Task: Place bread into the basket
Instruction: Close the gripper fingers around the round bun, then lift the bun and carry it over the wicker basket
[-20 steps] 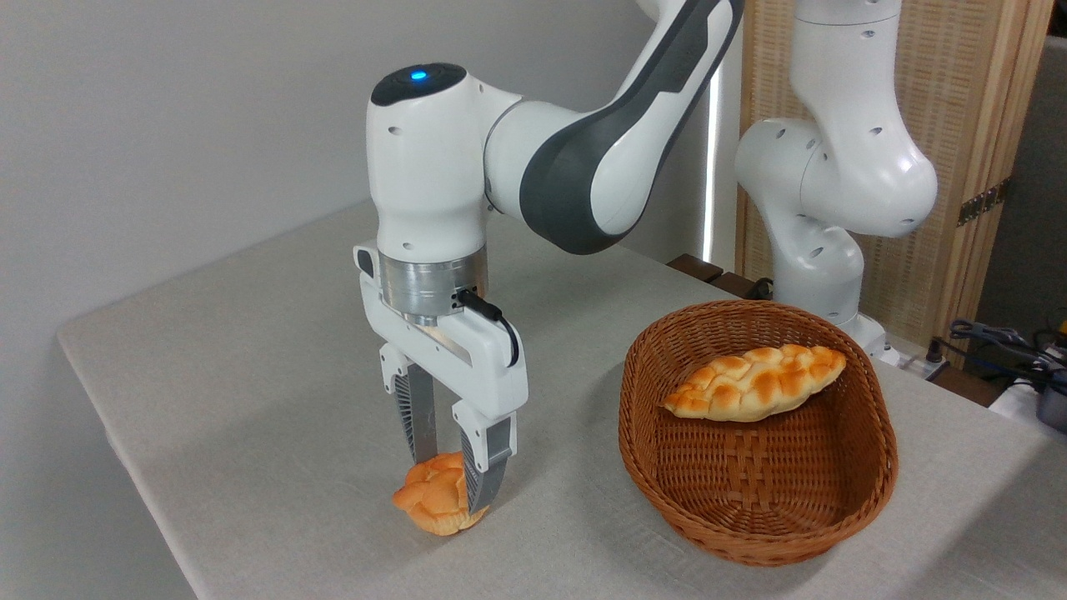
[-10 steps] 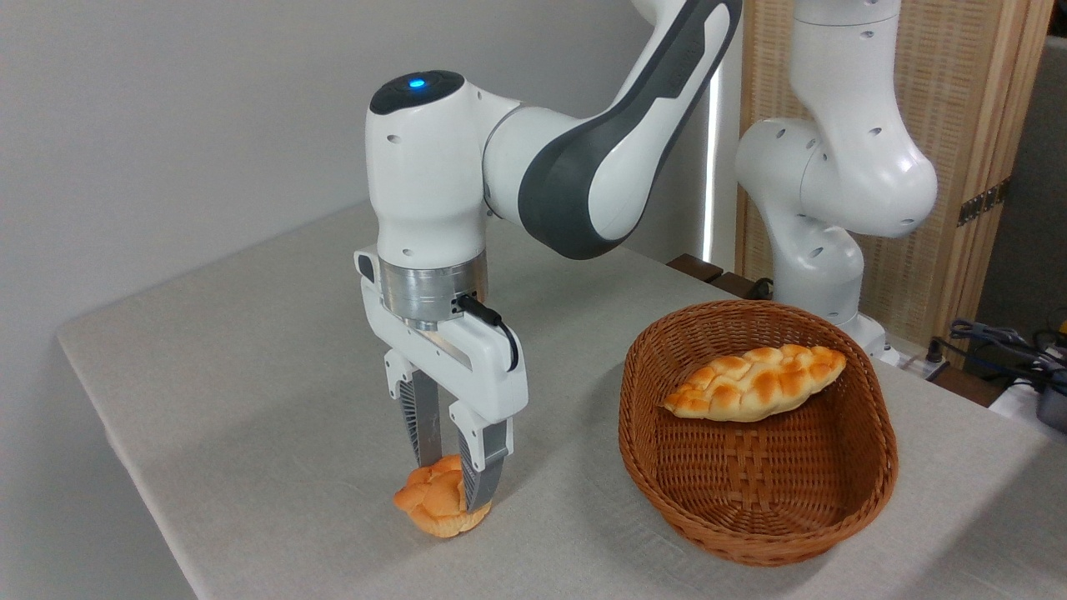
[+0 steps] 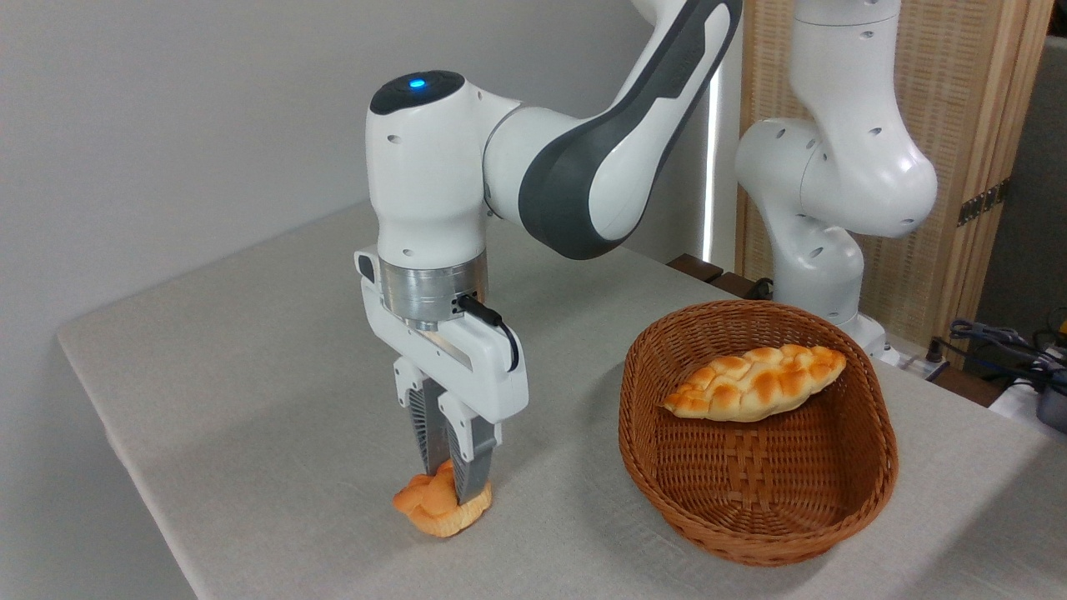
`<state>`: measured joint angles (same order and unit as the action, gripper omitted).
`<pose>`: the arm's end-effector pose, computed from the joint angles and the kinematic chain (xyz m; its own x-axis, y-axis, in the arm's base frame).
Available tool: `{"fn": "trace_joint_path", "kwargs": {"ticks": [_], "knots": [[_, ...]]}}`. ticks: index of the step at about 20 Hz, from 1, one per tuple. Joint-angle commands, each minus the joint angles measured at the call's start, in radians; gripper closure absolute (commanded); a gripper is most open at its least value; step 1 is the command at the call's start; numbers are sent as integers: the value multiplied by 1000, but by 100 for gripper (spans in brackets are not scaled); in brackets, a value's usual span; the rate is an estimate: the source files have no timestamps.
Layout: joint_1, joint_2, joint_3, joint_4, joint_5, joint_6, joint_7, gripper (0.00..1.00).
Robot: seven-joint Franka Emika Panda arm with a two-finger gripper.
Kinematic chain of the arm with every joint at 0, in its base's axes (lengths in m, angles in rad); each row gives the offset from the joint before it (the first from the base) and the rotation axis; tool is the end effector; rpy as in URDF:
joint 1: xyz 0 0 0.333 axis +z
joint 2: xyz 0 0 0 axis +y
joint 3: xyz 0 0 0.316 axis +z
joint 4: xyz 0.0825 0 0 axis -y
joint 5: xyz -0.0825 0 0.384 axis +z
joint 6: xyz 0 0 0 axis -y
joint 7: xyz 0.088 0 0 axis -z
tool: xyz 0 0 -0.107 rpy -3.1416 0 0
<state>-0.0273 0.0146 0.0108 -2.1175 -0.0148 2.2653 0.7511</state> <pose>0.5574 -0.0096 0.4188 0.7186 -0.6874 0.1055 -0.6827 -0.7261 -0.0815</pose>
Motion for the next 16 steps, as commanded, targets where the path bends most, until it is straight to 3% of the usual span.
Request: {"fn": "trace_joint_path", "kwargs": {"ticks": [1, 3, 8, 13, 16], "knots": [[-3, -5, 12, -1, -11, -1, 14, 100], [-3, -8, 14, 28, -11, -42, 13, 100], [-2, -57, 35, 154, -10, -281, 30, 100], [3, -174, 109, 154, -4, -493, 258, 100], [3, -218, 191, 151, 39, -601, 452, 100]]}}
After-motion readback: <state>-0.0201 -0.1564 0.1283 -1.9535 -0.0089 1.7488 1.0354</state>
